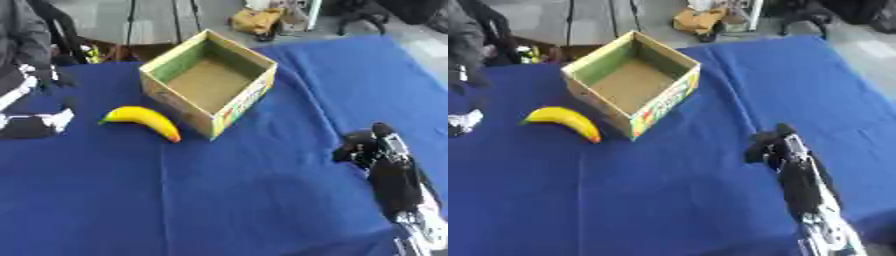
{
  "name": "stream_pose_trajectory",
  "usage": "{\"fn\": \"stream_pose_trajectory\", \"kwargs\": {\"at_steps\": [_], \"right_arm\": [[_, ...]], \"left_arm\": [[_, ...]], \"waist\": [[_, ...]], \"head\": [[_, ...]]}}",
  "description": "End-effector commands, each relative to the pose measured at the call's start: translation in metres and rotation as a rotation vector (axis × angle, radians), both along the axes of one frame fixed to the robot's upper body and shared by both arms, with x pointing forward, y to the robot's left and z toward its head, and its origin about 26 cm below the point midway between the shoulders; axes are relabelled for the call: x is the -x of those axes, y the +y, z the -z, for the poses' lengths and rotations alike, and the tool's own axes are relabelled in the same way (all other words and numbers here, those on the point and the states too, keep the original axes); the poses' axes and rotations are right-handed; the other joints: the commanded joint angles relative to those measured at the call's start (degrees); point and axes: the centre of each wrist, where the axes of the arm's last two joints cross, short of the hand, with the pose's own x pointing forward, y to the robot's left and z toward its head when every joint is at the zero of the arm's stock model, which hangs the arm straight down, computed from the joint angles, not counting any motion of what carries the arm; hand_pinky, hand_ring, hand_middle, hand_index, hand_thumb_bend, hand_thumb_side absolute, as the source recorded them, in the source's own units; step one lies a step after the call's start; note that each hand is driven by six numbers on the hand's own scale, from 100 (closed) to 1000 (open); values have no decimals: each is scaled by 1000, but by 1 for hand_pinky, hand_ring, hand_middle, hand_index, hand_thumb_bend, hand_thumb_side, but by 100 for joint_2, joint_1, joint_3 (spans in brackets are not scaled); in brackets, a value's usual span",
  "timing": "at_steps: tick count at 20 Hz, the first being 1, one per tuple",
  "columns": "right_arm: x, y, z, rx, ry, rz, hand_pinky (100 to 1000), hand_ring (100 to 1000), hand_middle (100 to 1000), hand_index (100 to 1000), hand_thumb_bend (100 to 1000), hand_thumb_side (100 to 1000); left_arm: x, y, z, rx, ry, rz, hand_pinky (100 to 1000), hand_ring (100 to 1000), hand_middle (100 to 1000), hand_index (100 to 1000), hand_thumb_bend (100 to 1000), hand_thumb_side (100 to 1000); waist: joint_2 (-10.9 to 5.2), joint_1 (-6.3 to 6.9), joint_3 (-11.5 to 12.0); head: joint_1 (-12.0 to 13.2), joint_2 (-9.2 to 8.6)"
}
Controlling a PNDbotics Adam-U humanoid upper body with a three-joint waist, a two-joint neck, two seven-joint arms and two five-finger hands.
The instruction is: Pick up objects on the table and place them in the box.
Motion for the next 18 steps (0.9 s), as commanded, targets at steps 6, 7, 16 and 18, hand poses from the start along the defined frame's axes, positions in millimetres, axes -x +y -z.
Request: {"fn": "stream_pose_trajectory", "kwargs": {"at_steps": [6,7,16,18], "right_arm": [[0,0,-6,14,-25,-11,583,565,481,628,100,934],[0,0,-6,13,-24,-10,583,565,481,628,100,935],[-1,0,-6,14,-19,-14,583,564,481,628,100,936],[-1,0,-5,15,-18,-17,583,564,481,628,100,936]], "left_arm": [[3,1,-11,23,-45,16,617,710,658,731,193,277],[3,1,-11,27,-49,16,615,706,653,726,161,236],[2,-1,-15,-47,-71,37,634,706,669,758,451,199],[0,-2,-18,-91,-76,48,651,711,680,776,575,252]], "waist": [[-54,-7,-10],[-55,-7,-22],[-62,11,-9],[-62,12,-23]], "head": [[-32,-60],[-35,-53],[-40,-51],[-33,-48]]}}
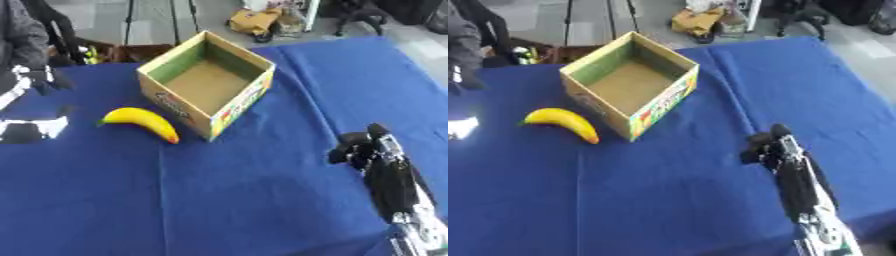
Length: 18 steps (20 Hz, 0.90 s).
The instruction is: Pick up objects on the table and place them in the box.
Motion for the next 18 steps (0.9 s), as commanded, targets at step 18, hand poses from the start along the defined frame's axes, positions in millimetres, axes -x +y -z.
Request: {"fn": "stream_pose_trajectory", "kwargs": {"at_steps": [18], "right_arm": [[1,2,-3,28,-4,-52,584,562,480,628,100,935]], "left_arm": [[-53,-12,-19,-357,72,29,699,713,682,788,554,242]], "waist": [[-145,39,-351]], "head": [[121,69]]}}
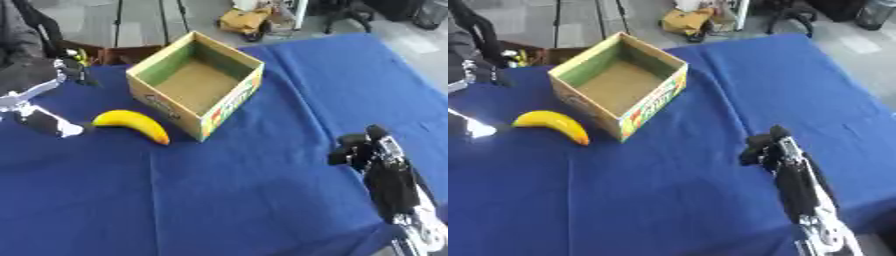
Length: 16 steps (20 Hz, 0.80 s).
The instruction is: Pick up objects on the table and place them in the box.
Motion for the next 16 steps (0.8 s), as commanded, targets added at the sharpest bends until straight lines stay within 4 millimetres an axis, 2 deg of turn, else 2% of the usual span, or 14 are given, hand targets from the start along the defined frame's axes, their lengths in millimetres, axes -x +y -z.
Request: {"fn": "stream_pose_trajectory", "kwargs": {"at_steps": [1,6,9,12,13,14,16], "right_arm": [[1,-3,-4,19,-10,-16,584,562,480,628,100,935],[1,-2,-3,25,-7,-29,584,562,480,628,100,936],[1,-1,-3,29,-5,-38,584,561,480,628,100,936],[1,0,-3,33,-4,-49,584,561,480,627,100,936],[1,0,-3,34,-3,-52,584,561,480,627,100,929],[1,0,-3,35,-3,-54,584,561,480,627,100,937],[1,1,-2,37,-2,-57,584,561,479,627,100,937]], "left_arm": [[-9,1,-5,-40,27,-3,698,712,676,784,548,244],[-18,-1,0,-65,86,6,697,697,653,778,535,253],[-22,-6,5,-66,126,11,693,657,646,772,506,273],[-27,-11,7,-84,163,12,696,659,647,772,510,282],[-27,-11,8,-92,171,11,698,661,641,771,539,303],[-28,-13,9,-103,182,10,699,660,646,771,513,290],[-30,-15,11,-126,204,6,700,660,644,770,516,297]], "waist": [[-102,9,-36],[-107,15,-119],[-106,24,-180],[-103,37,-230],[-102,39,-239],[-98,43,-258],[-89,49,-294]], "head": [[39,45],[65,72],[85,94],[110,106],[112,109],[116,114],[127,121]]}}
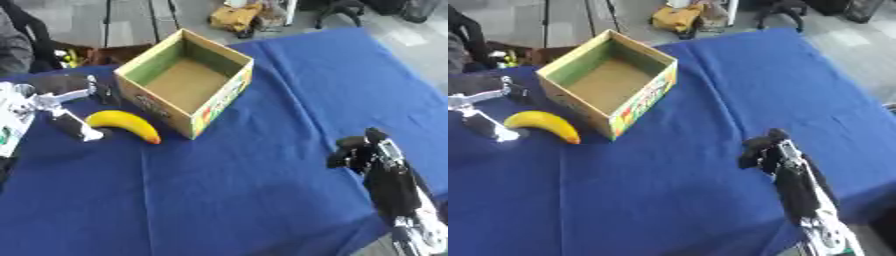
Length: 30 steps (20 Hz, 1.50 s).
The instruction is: Pick up objects on the table and place them in the box.
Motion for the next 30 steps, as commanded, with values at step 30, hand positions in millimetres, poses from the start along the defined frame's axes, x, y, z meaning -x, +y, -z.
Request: {"fn": "stream_pose_trajectory", "kwargs": {"at_steps": [30], "right_arm": [[-3,-1,-5,19,-18,-18,585,558,480,628,100,938]], "left_arm": [[-6,3,12,-58,-4,-84,701,663,651,771,469,273]], "waist": [[-23,16,-57]], "head": [[366,-60]]}}
